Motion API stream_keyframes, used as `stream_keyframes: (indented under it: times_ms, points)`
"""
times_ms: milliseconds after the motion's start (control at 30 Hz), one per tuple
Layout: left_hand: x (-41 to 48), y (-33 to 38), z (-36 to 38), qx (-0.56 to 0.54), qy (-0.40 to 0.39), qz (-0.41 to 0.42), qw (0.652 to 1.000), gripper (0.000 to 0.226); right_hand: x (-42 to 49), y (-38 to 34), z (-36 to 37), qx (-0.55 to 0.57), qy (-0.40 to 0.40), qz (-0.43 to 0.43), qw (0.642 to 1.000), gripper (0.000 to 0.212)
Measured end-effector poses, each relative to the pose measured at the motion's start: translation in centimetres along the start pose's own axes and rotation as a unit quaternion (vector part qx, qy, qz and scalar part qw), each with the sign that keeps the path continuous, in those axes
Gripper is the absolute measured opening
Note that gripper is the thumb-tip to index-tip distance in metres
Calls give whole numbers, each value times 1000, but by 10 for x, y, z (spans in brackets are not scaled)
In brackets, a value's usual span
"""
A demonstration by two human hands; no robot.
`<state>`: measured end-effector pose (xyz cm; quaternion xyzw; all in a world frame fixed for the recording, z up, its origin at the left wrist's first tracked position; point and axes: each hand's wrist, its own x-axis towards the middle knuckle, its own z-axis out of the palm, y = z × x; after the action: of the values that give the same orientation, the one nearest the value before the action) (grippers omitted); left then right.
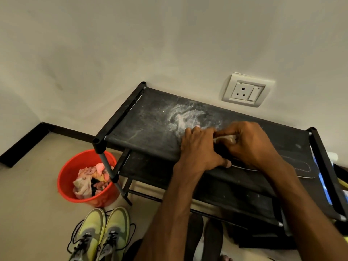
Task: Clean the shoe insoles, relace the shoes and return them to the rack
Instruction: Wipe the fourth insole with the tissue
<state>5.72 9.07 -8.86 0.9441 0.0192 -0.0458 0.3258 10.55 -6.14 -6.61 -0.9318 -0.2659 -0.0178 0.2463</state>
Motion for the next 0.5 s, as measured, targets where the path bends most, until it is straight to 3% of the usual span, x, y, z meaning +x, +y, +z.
stream_keyframes:
  times_ms: [200,367,500]
  points:
    - [0,3,0,-11,-1,-21,1000,101,4,1,2,-48,8,19,999,29]
    - [1,4,0,-33,-1,-27,999,111,2,2,-8,37,-72,-14,997,26]
    - [1,3,0,-32,2,-21,999,102,-3,-5,-19,53,-148,-40,987,40]
